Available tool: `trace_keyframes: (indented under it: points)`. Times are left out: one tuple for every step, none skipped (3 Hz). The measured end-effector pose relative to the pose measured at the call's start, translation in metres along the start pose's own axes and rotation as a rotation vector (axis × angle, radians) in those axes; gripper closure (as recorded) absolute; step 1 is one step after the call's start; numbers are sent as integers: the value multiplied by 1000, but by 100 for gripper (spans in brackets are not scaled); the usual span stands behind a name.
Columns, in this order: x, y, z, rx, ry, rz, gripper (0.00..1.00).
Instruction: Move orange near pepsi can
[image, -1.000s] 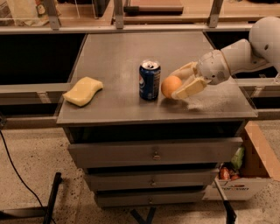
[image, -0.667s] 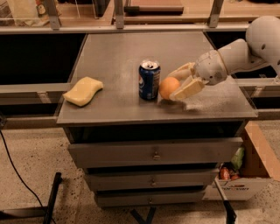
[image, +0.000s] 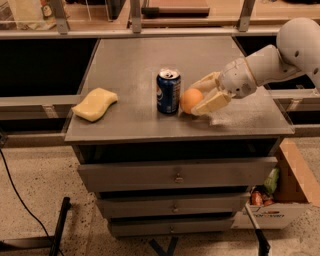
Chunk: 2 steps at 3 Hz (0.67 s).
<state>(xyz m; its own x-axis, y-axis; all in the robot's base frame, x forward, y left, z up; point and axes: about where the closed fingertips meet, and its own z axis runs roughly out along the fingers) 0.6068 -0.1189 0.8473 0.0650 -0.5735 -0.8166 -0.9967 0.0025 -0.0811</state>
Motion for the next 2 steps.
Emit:
trace_keyframes:
  points:
    - [2, -2, 2, 0, 6, 4, 0]
    - [2, -2, 2, 0, 6, 4, 0]
